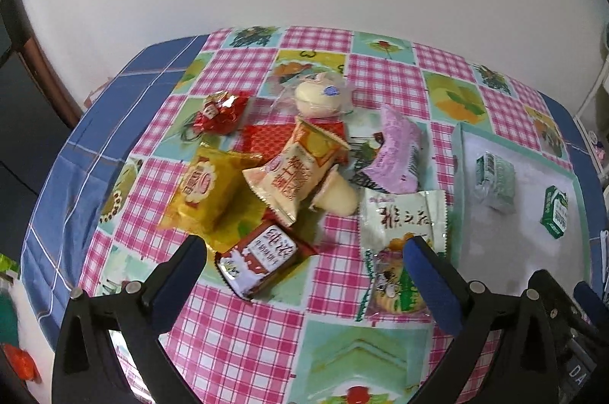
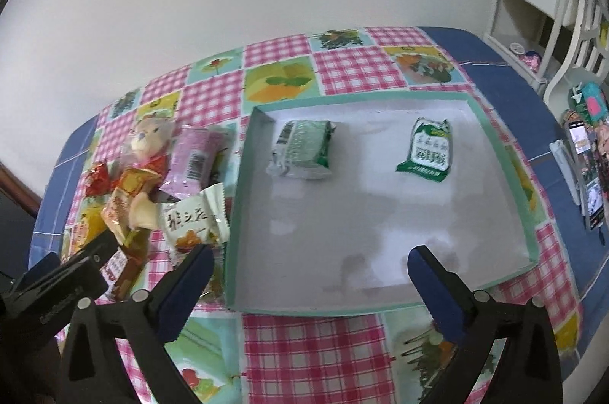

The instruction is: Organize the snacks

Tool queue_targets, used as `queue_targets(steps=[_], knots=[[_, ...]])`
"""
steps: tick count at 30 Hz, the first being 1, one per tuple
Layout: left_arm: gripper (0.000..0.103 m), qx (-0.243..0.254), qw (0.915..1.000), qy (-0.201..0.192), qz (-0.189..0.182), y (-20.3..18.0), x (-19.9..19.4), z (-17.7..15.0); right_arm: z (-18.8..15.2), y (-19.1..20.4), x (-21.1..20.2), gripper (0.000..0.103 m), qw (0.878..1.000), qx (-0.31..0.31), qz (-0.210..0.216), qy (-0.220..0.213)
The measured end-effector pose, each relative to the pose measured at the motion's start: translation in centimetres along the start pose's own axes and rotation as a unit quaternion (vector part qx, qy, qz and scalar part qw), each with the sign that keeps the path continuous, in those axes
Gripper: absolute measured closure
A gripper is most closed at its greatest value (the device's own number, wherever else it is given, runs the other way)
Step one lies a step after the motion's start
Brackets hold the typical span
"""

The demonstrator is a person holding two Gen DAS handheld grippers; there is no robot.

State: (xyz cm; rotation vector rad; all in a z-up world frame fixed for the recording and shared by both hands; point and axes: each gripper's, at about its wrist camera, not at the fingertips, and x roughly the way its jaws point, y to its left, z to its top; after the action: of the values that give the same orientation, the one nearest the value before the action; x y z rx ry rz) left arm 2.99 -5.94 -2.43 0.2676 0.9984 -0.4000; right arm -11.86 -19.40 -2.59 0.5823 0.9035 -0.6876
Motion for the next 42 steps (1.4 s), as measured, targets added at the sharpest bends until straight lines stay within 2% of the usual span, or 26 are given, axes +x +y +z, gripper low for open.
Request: queue_targets(steps=[6,16,21,25,27,29,33,35,39,42], knots=[[0.000,-0.023,0.9996,0.017,0.001,2.0,0.8,0.3,-0.3,2.0,0.9,0.000,0.999,-0.014,0.025,0.017],[0.000,-0.067,0.9960,0.031,0.050,7.0,1.6,1.1,-1.0,7.6,2.9,0.000,0.994,-0.050,0.087,0.051],[0.000,-0.102,0.9931,0.049,0.031,8.9,2.3,1.0,-1.5,9.6,3.5,0.000,0.990,-0.069,0.099,0.066],[0.000,-0.105,0.9919,0.065,0.026,8.7,3.1,1.0,-1.6,10.3,4.1,0.001,0.990,-0.074,0.096,0.072],[0.000,-0.101,0.9918,0.076,0.015,8.1,3.7,1.0,-1.6,10.5,4.2,0.002,0.990,-0.080,0.093,0.074],[0.001,-0.092,0.9922,0.084,0.000,7.5,4.2,1.0,-1.5,10.7,4.5,0.011,0.989,-0.082,0.095,0.077],[0.003,-0.066,0.9937,0.089,-0.015,6.0,4.7,1.2,-1.4,10.6,5.3,0.020,0.989,-0.080,0.093,0.088],[0.013,-0.055,0.9938,0.093,-0.025,5.4,5.1,1.2,-1.4,10.5,5.9,0.028,0.988,-0.079,0.092,0.098],[0.016,-0.044,0.9921,0.110,-0.041,4.7,6.1,1.0,-1.7,10.7,6.9,0.032,0.986,-0.081,0.086,0.114],[0.022,-0.035,0.9913,0.119,-0.045,4.2,7.0,1.0,-1.9,10.7,7.5,0.034,0.986,-0.085,0.080,0.122]])
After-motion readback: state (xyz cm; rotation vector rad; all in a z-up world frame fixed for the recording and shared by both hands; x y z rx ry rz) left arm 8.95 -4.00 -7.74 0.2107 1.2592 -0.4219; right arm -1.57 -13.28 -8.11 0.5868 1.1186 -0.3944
